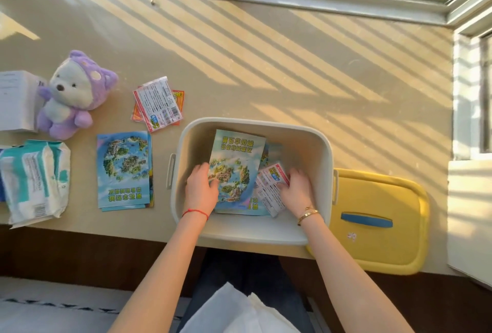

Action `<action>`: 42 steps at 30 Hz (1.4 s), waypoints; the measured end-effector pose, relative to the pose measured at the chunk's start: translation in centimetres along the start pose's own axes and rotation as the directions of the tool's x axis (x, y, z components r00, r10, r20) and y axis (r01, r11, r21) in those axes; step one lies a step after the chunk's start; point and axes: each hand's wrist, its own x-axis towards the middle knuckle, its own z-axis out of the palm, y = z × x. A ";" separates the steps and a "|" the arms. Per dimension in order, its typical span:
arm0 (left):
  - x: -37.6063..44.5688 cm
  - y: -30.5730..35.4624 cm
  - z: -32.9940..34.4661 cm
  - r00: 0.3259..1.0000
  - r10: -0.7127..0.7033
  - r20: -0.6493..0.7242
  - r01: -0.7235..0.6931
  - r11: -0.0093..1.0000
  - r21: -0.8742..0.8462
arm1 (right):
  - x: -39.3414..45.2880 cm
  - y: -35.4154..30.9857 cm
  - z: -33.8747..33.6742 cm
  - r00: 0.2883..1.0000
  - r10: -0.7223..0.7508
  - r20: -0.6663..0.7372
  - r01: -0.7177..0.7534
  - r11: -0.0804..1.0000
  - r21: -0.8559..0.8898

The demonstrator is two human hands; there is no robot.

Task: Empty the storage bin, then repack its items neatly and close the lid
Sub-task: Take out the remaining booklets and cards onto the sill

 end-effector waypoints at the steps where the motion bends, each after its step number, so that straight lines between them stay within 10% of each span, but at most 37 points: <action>1: -0.5 0.2 -0.7 1.000 0.002 0.000 -0.002 0.998 -0.057 | -0.5 -0.1 -0.4 1.000 -0.006 -0.022 0.007 0.998 0.066; 11: -7.3 1.0 -10.1 0.973 0.014 -0.229 -0.071 0.967 -0.243 | -8.6 -3.1 -6.4 0.893 -0.270 -0.360 0.378 0.884 0.275; 21: -11.9 -2.8 -18.7 0.937 -0.060 -0.343 -0.081 0.920 -0.382 | -12.9 -11.9 -6.9 0.885 -0.360 -0.294 0.461 0.759 0.459; 42: 0.0 -19.3 -28.6 0.992 -0.123 -0.004 0.105 0.864 -0.493 | -6.6 -33.7 5.7 0.940 -0.146 -0.307 0.285 0.831 0.478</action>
